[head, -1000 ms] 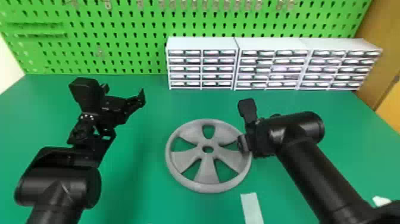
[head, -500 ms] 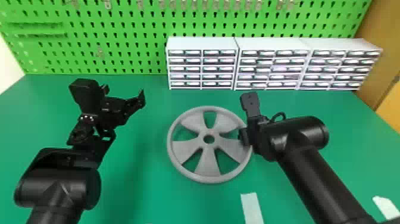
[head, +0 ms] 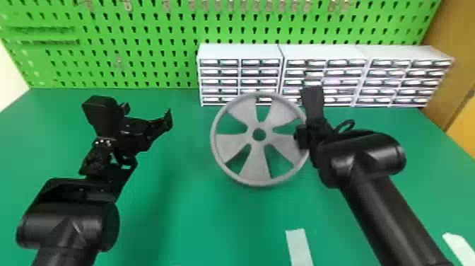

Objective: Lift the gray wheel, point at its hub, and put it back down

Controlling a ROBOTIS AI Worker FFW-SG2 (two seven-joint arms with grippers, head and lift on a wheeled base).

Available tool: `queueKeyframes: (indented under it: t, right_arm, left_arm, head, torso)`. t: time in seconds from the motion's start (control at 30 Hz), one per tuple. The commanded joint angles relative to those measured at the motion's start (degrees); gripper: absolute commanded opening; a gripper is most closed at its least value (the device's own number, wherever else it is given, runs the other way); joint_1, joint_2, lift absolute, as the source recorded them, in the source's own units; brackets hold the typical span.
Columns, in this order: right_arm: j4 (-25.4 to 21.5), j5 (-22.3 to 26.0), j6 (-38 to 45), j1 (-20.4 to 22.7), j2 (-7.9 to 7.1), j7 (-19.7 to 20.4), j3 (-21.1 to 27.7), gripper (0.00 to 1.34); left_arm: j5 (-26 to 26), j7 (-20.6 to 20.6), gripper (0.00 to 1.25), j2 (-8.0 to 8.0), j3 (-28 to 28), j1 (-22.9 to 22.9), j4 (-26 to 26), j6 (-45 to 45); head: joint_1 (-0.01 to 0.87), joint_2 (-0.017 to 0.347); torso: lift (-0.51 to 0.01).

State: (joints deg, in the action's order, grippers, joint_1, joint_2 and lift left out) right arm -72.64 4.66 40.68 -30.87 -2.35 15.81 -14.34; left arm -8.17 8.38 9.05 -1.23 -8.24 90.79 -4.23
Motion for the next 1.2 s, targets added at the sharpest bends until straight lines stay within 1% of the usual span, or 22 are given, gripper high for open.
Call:
queueKeyframes:
  t: [0.0, 0.1, 0.27, 0.43, 0.6, 0.73, 0.83, 1.0, 1.17]
  right_arm:
    - [-2.9, -1.0, -1.7, -0.6, -0.46, 0.6, 0.0, 0.01]
    - [-4.9, -1.5, -3.2, -0.8, -0.90, 1.5, -0.1, 0.01]
    - [-6.7, -2.5, -9.7, -1.0, -1.69, 1.7, -0.2, 0.01]
    - [-8.7, -3.3, -14.9, -0.8, -2.04, 2.3, -0.2, 0.01]
    - [-11.0, -4.0, -17.1, -1.0, -2.48, 2.8, -0.2, 0.01]
    - [-11.9, -4.6, -21.0, -1.0, -3.27, 4.2, -1.2, 0.01]
    - [-12.0, -5.7, -26.4, -1.0, -4.15, 4.8, -2.0, 0.01]
    - [-11.7, -6.4, -32.7, -0.9, -4.77, 5.8, -2.5, 0.01]
    - [-8.2, -6.7, -43.1, -0.6, -5.03, 5.8, -2.5, 0.01]
  left_arm:
    - [0.0, 0.1, 1.14, 0.00, 0.1, 0.2, 0.0, -0.1]
    - [0.0, 0.2, 1.14, 0.00, 0.0, 0.3, 0.0, -0.1]
    - [0.0, 0.4, 1.14, 0.00, 0.0, 0.5, 0.0, -0.1]
    - [0.0, 0.7, 1.14, 0.00, -0.3, 0.9, 0.0, -0.2]
    - [0.0, 0.9, 1.14, 0.00, -0.6, 1.0, 0.0, -0.4]
    - [0.0, 1.3, 1.14, 0.00, -0.4, 1.3, 0.0, -0.6]
    - [0.0, 1.5, 1.14, 0.00, -0.4, 1.5, 0.0, -0.8]
    - [0.0, 1.7, 1.14, 0.09, -0.5, 1.5, 0.0, -1.0]
    - [-0.1, 1.9, 1.14, 0.09, -0.6, 1.6, 0.1, -1.0]
  head:
    - [0.692, 0.048]
    - [0.692, 0.048]
    - [0.692, 0.048]
    - [0.692, 0.048]
    - [0.692, 0.048]
    - [0.692, 0.048]
    - [0.692, 0.048]
    - [0.692, 0.048]
    - [0.692, 0.048]
  torso:
    - [-0.088]
    - [-0.088]
    - [-0.088]
    - [-0.088]
    - [-0.088]
    - [-0.088]
    - [-0.088]
    - [-0.088]
    - [-0.088]
